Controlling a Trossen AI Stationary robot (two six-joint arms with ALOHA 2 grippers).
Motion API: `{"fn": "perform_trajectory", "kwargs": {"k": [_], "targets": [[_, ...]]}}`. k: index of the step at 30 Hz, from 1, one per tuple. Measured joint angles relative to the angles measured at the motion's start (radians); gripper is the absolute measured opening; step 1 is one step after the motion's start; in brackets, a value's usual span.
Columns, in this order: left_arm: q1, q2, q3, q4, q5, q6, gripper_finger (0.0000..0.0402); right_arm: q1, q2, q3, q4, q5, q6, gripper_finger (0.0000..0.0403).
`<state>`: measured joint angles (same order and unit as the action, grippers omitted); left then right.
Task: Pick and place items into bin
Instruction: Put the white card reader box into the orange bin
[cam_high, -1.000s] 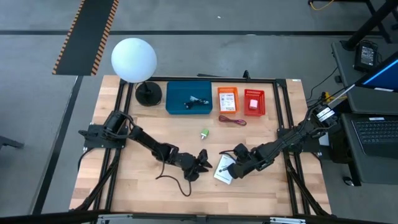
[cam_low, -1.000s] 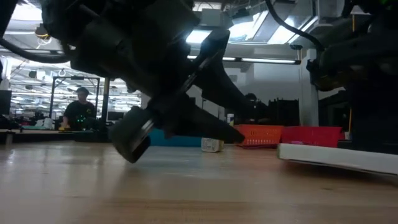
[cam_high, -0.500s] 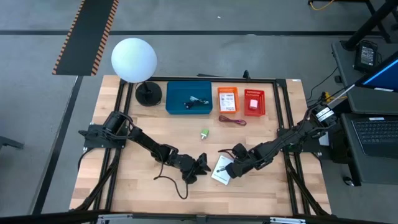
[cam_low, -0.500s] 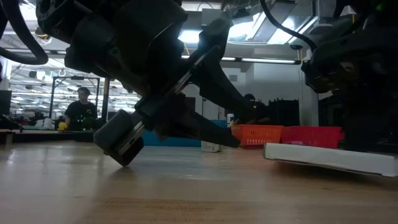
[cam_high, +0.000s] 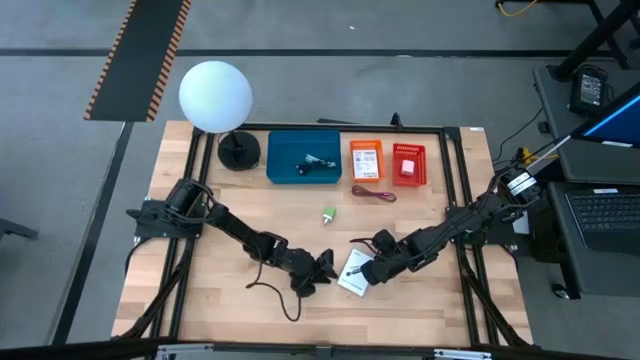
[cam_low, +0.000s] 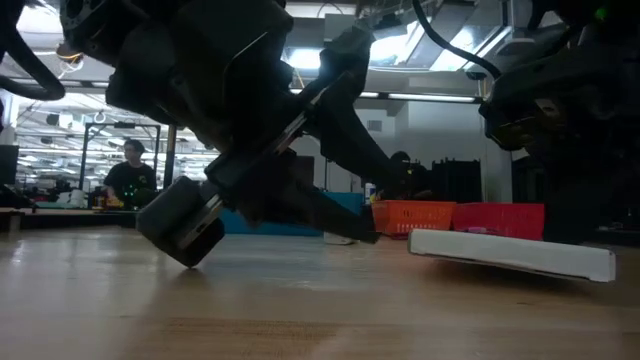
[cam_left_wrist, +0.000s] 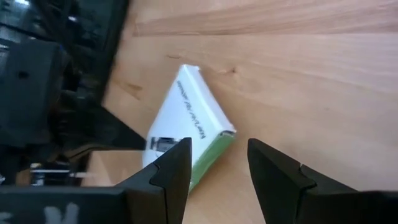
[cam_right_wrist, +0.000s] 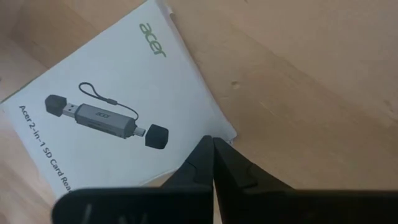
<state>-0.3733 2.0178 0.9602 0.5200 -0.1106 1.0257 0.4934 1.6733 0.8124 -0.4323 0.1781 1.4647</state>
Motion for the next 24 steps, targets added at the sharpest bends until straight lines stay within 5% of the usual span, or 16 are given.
{"fn": "perform_trajectory", "kwargs": {"k": [7,24], "targets": [[0.000,0.018,0.111,-0.225,-0.022,0.020,0.0153,0.000,0.000,0.000,0.002,0.003,0.000,0.0000],[0.003,0.063,0.143,-0.167,-0.068,0.035,0.0155,-0.001,0.001,-0.001,0.012,0.007,-0.003,0.0000]]}}
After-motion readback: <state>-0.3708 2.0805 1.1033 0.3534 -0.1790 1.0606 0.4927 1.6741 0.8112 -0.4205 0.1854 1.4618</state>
